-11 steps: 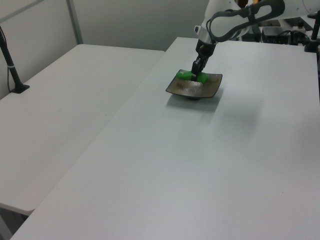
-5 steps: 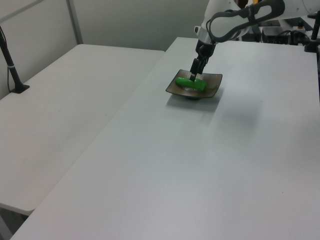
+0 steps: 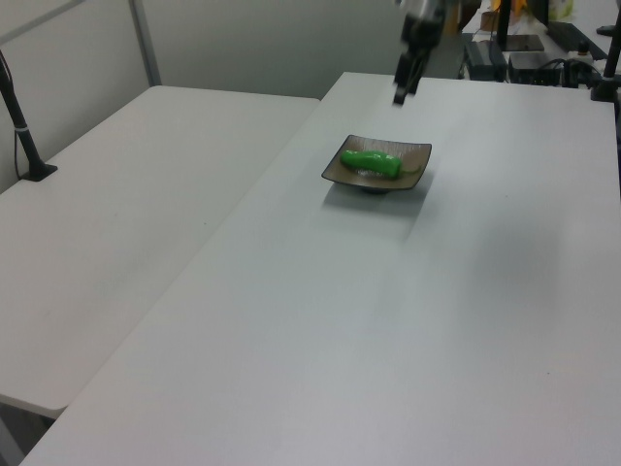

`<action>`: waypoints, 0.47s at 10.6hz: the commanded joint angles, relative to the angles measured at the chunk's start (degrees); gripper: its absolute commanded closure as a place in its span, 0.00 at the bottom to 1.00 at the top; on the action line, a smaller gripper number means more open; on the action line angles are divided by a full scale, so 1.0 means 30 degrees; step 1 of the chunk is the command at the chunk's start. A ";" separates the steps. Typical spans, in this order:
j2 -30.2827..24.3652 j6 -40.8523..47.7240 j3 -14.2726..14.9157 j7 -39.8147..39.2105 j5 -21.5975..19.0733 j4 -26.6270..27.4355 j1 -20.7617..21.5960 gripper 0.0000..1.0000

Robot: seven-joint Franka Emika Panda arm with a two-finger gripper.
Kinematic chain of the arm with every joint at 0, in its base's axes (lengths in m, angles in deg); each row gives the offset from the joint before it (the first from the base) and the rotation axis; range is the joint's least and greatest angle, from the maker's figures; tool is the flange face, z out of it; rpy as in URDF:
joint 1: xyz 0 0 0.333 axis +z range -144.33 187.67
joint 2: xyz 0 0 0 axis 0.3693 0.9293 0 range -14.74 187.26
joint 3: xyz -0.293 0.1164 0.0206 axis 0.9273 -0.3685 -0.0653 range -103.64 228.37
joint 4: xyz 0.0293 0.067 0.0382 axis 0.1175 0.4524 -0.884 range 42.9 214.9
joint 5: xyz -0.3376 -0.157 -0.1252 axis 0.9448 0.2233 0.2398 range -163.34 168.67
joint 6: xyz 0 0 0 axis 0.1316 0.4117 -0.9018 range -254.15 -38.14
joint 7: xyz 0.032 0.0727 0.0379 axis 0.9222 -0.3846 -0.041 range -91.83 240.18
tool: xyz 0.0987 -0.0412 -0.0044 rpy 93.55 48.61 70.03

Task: Chili peppers are placed on a ceramic plate

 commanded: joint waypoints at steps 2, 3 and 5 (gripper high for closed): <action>-0.4636 0.5911 0.0280 0.1120 0.1448 0.0892 0.1179 0.00; -0.5370 0.6910 0.0251 0.1178 0.1479 0.0892 0.1530 0.00; -0.6049 0.7622 0.0251 0.2256 0.1769 0.1037 0.2670 0.00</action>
